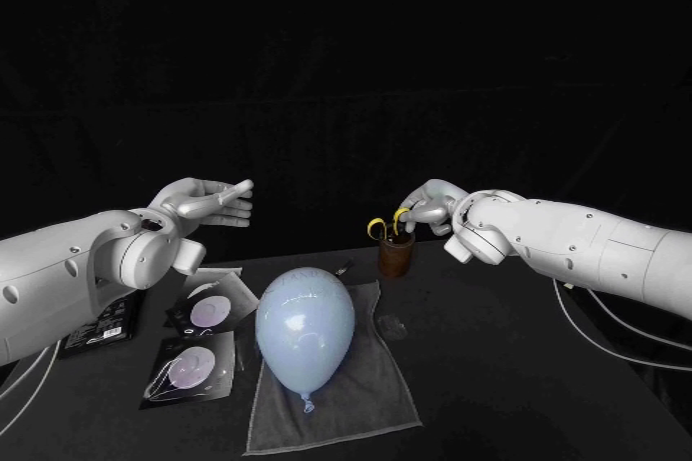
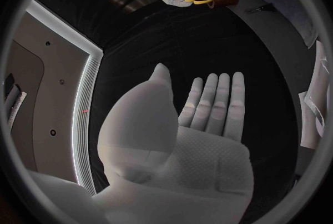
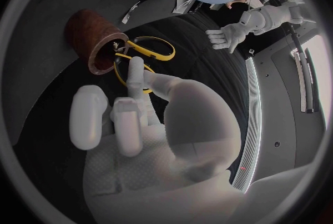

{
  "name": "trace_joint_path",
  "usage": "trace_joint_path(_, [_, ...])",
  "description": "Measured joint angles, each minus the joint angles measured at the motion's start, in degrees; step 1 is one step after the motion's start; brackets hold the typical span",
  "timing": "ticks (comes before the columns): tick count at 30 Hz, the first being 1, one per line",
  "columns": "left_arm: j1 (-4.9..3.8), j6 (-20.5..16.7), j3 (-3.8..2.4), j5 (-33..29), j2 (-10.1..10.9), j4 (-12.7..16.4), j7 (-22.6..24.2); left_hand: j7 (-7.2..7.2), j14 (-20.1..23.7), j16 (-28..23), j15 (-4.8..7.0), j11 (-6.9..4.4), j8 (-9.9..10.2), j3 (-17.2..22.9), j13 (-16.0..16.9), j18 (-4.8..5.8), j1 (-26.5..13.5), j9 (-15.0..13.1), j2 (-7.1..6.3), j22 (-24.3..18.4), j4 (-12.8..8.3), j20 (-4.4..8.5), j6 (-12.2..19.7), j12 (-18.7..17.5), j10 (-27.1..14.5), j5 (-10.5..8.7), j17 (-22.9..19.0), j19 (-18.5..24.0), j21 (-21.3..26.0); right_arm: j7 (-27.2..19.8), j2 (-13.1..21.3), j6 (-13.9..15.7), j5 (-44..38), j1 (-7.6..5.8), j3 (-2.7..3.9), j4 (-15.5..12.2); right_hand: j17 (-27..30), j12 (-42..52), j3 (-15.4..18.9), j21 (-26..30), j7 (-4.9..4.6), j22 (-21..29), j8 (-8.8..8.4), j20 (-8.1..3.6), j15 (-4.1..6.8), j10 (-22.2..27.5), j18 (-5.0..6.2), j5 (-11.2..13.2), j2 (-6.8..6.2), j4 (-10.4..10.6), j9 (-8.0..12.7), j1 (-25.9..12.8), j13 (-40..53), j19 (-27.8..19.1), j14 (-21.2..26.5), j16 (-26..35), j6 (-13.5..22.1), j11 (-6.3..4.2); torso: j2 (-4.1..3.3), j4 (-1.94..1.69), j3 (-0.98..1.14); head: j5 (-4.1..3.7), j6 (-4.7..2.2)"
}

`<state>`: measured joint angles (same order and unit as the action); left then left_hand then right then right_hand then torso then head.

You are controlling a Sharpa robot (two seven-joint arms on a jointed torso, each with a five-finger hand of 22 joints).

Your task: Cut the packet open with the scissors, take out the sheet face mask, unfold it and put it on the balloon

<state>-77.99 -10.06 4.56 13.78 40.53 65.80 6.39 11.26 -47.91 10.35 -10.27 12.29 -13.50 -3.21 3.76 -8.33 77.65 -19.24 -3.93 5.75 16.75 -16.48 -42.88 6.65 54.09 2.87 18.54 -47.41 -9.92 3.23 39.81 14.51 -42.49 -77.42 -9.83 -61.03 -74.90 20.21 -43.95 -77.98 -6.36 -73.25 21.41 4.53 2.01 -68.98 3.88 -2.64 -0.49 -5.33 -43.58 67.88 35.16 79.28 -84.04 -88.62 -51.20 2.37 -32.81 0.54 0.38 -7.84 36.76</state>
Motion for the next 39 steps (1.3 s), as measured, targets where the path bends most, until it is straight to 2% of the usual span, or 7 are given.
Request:
trace_joint_path(10, [0.11,0.17,0.0,-0.01,0.03,-0.07,-0.1,0.0,0.0,0.0,0.0,0.0,0.0,0.0,0.0,0.0,0.0,0.07,0.0,0.0,0.0,0.0,0.0,0.0,0.0,0.0,0.0,0.0,0.0,0.33,2.91,-0.5,1.04,0.55,-0.02,-0.86,-0.04,-1.75,0.47,0.27,-0.2,0.12,-0.42,0.0,0.0,0.0,0.0,0.01,-0.42,-0.63,-0.19,0.41,-1.95,0.0,0.01,-0.14,-0.19,0.0,0.02,-0.06,-0.03,-0.41,-0.08])
trace_joint_path(14, [0.14,0.22,0.0,-0.01,0.03,-0.12,-0.13,0.0,0.0,0.0,0.0,0.0,0.0,0.0,0.0,0.0,0.0,0.07,0.0,0.0,0.0,0.0,0.0,0.0,0.0,0.0,-0.07,0.0,0.0,0.47,3.96,-0.79,1.33,0.69,-0.02,-0.93,-0.05,1.22,0.71,0.66,-0.44,0.35,-1.35,0.03,-0.09,0.78,0.0,0.01,-0.79,-2.44,-0.38,0.61,0.33,-0.06,0.1,-0.14,-0.15,0.33,0.01,-0.05,-0.07,-0.54,-0.09])
trace_joint_path(19, [0.23,0.27,0.0,-0.01,0.03,-0.16,-0.16,0.0,0.0,0.0,0.0,0.0,0.0,0.0,0.0,0.0,0.0,0.07,0.0,0.0,0.0,0.0,0.0,0.0,0.0,0.0,-0.07,0.0,0.0,0.53,4.45,-0.72,1.56,0.77,-0.02,-0.19,-0.05,2.97,1.6,1.61,-1.43,1.32,-6.95,0.32,-0.46,6.61,0.0,-0.01,-1.34,-3.28,2.72,1.22,2.32,-0.94,0.13,-0.13,5.51,1.75,0.01,-0.07,-0.07,-0.7,-0.18])
trace_joint_path(23, [0.28,0.31,0.0,-0.02,0.03,-0.2,-0.2,0.0,0.0,0.0,0.0,0.0,0.0,0.0,0.0,0.01,0.0,0.07,0.0,0.0,0.0,0.0,0.0,0.0,0.0,0.0,-0.07,0.0,0.0,0.49,4.62,-0.27,1.78,0.8,-0.02,0.12,-0.04,2.98,2.18,1.88,-0.82,1.6,-10.46,0.41,-0.47,9.27,0.0,-0.02,-2.0,-3.86,4.91,1.87,1.72,-1.03,0.13,-0.12,10.12,2.02,0.01,-0.07,-0.03,-0.77,-0.25])
trace_joint_path(27, [0.31,0.34,0.0,-0.02,0.04,-0.22,-0.24,0.0,0.0,0.0,0.0,0.0,0.0,0.0,0.0,0.01,0.0,0.15,0.0,0.0,0.0,0.0,0.0,0.0,0.0,0.0,-0.07,0.0,0.01,0.27,4.62,0.31,1.92,0.82,-0.02,0.06,-0.04,3.01,3.38,2.11,0.0,1.69,-12.37,0.41,-0.47,11.45,0.0,-0.03,-3.53,-4.08,6.13,1.76,0.75,-1.03,0.13,-0.04,12.83,0.37,-0.01,-0.07,-0.03,-0.83,-0.29])
trace_joint_path(32, [0.35,0.42,0.0,-0.02,0.05,-0.25,-0.3,0.0,0.0,0.0,0.0,0.0,0.0,0.0,-0.01,0.01,0.0,0.15,0.0,0.0,0.0,0.0,0.0,0.0,0.0,0.0,-0.13,0.0,0.01,-0.15,4.66,0.98,2.1,0.82,-0.02,-0.37,0.0,2.25,6.58,2.46,1.0,1.89,-13.46,0.71,-1.01,12.83,0.0,-0.15,-6.4,-3.38,7.28,0.34,-0.87,-1.33,0.01,-0.02,15.1,0.68,-0.03,-0.1,-0.04,-0.94,-0.34])
trace_joint_path(39, [0.38,0.5,0.0,-0.02,0.15,-0.26,-0.33,0.0,0.0,0.0,0.0,0.0,0.0,0.0,0.0,0.01,0.0,0.15,0.0,0.0,0.0,0.0,0.0,0.0,0.0,0.0,-0.13,0.0,0.01,-0.98,5.33,2.08,2.17,0.83,-0.02,-1.25,0.0,2.01,11.41,2.88,0.97,2.27,-14.66,1.06,-1.41,13.32,0.0,-0.15,-8.97,-1.71,8.17,-2.24,-2.51,-1.68,0.03,0.11,17.11,1.48,-0.01,-0.13,-0.08,-0.88,-0.37])
